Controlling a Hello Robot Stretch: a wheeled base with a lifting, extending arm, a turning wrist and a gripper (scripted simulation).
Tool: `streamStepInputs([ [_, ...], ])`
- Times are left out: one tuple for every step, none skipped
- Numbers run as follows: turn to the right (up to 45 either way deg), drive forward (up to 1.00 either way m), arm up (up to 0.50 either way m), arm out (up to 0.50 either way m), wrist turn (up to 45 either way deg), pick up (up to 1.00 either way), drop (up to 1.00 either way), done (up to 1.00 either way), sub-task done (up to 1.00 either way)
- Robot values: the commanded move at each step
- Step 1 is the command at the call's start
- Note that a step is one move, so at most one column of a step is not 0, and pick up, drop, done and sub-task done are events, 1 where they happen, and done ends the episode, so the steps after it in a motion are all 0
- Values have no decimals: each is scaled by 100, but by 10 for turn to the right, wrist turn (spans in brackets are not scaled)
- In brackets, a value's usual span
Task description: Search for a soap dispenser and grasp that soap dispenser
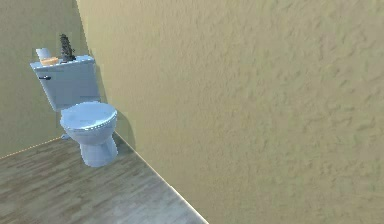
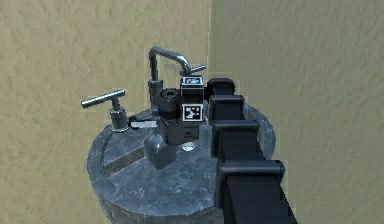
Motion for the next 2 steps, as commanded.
streamStepInputs([
  [0, 0, 0, 0, 0, 100, 0, 0, 0],
  [0, 0, 0, 0, 0, 0, 0, 100, 0],
])
